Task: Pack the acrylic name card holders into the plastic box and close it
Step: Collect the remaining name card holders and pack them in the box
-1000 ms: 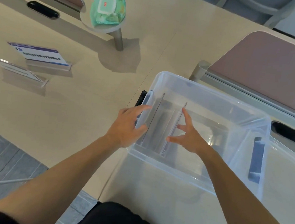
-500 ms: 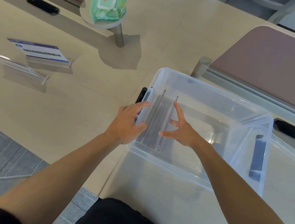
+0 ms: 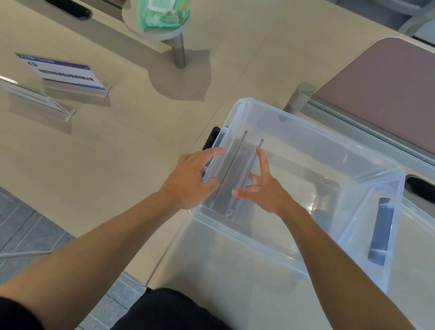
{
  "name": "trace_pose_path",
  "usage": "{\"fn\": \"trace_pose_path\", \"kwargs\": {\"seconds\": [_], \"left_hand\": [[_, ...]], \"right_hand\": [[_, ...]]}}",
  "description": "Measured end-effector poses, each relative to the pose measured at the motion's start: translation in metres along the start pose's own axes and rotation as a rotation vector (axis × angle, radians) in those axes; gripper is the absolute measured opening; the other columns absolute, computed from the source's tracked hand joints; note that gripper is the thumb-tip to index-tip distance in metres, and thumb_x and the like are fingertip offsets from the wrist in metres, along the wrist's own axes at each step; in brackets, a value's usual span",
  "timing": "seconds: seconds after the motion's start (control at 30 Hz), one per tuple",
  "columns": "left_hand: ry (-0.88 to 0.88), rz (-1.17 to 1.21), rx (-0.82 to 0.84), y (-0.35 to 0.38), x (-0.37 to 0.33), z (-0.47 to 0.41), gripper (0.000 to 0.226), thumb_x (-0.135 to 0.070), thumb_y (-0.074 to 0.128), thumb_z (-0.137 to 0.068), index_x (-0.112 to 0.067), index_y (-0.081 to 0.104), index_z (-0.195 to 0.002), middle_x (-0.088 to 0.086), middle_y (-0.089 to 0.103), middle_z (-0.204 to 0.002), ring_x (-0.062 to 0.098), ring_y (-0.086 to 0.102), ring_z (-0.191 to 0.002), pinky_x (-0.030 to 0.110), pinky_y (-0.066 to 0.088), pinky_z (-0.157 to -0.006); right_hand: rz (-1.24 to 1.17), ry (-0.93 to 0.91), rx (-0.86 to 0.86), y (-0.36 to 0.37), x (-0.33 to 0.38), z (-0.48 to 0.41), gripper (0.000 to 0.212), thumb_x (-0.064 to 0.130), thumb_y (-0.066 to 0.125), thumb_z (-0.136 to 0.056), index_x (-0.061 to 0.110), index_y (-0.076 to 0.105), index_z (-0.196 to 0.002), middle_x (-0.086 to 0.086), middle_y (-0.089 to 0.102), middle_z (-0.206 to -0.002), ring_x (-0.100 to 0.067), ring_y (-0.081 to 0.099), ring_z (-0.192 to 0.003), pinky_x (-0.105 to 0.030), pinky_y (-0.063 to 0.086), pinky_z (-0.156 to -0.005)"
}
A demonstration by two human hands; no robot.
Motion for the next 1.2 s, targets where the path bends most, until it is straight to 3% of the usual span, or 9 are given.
{"fn": "trace_pose_path", "kwargs": {"seconds": [0.17,0.33,0.47,0.6,0.67,0.83,0.93,1.07,1.2], "left_hand": [[0.004,-0.031,-0.001,0.000,-0.003,0.001,0.061,-0.021,0.053,-0.087,-0.040,0.035,-0.142,-0.013,0.046,-0.140,0.015,0.040,-0.108,0.038,0.042,-0.098],[0.054,-0.186,0.002,-0.004,-0.004,0.000,0.061,-0.032,0.054,-0.087,-0.037,0.032,-0.144,-0.008,0.038,-0.148,0.026,0.029,-0.131,0.039,0.035,-0.107],[0.152,-0.204,-0.053,-0.009,-0.015,0.005,0.059,-0.034,0.055,-0.087,-0.028,0.036,-0.143,0.004,0.035,-0.146,0.030,0.022,-0.134,0.039,0.028,-0.109],[0.366,-0.194,-0.077,-0.006,-0.037,0.012,0.052,-0.036,0.052,-0.082,-0.018,0.054,-0.130,0.009,0.047,-0.135,0.033,0.030,-0.128,0.040,0.028,-0.109],[0.459,-0.190,0.015,0.004,-0.052,0.017,0.048,-0.035,0.052,-0.082,-0.016,0.058,-0.126,0.008,0.053,-0.129,0.031,0.036,-0.126,0.036,0.025,-0.109],[0.602,-0.102,0.259,0.040,-0.086,0.040,0.036,-0.032,0.054,-0.089,-0.022,0.060,-0.123,0.000,0.058,-0.124,0.025,0.051,-0.117,0.040,0.042,-0.101],[0.706,-0.190,0.387,0.064,-0.108,0.057,0.036,-0.031,0.051,-0.091,-0.022,0.059,-0.125,-0.001,0.058,-0.124,0.023,0.055,-0.112,0.037,0.045,-0.096],[0.894,-0.389,0.478,0.101,-0.139,0.077,0.034,-0.031,0.051,-0.091,-0.021,0.059,-0.123,0.002,0.060,-0.125,0.029,0.053,-0.115,0.038,0.044,-0.097],[0.981,-0.442,0.564,0.143,-0.177,0.099,0.033,-0.030,0.050,-0.090,-0.021,0.060,-0.120,0.002,0.061,-0.122,0.026,0.054,-0.117,0.037,0.046,-0.095]], "right_hand": [[0.028,0.002,0.006,0.001,-0.001,-0.001,0.130,0.050,0.086,-0.064,0.058,-0.012,-0.147,-0.002,0.010,-0.167,-0.032,0.037,-0.144,-0.053,0.044,-0.107],[0.163,0.029,-0.037,-0.005,0.012,0.016,0.119,0.057,0.082,-0.069,0.061,-0.010,-0.145,0.001,0.016,-0.165,-0.025,0.033,-0.146,-0.056,0.040,-0.111],[0.342,0.073,-0.229,-0.025,0.029,0.057,0.081,0.063,0.066,-0.081,0.047,0.024,-0.149,0.001,0.060,-0.136,-0.024,0.060,-0.120,-0.045,0.049,-0.101],[0.413,0.109,-0.468,-0.032,0.040,0.127,0.041,0.051,0.064,-0.089,0.033,0.060,-0.126,0.009,0.068,-0.109,-0.015,0.066,-0.102,-0.027,0.053,-0.085],[0.454,0.158,-0.535,-0.026,0.043,0.166,0.031,0.046,0.065,-0.091,0.031,0.064,-0.118,0.009,0.067,-0.104,-0.012,0.064,-0.096,-0.025,0.049,-0.082],[0.498,0.326,-0.704,-0.013,0.038,0.261,0.026,0.046,0.064,-0.090,0.036,0.065,-0.114,0.012,0.067,-0.098,-0.012,0.066,-0.092,-0.033,0.053,-0.086],[0.529,0.426,-0.794,-0.005,0.022,0.313,0.026,0.045,0.064,-0.091,0.035,0.067,-0.115,0.013,0.067,-0.097,-0.008,0.065,-0.085,-0.031,0.053,-0.084],[0.539,0.544,-0.909,0.004,-0.007,0.377,0.030,0.048,0.061,-0.092,0.032,0.066,-0.118,0.010,0.071,-0.100,-0.013,0.065,-0.091,-0.029,0.050,-0.078],[0.460,0.617,-1.026,0.015,-0.046,0.438,0.031,0.046,0.063,-0.092,0.029,0.068,-0.117,0.007,0.072,-0.101,-0.015,0.067,-0.091,-0.035,0.055,-0.084]]}}
Point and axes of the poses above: each hand's wrist, its own z-axis away from the middle knuckle, its own y-axis out of the palm, x = y × z, the point moved 2 cm from there along -z, towards the middle knuckle
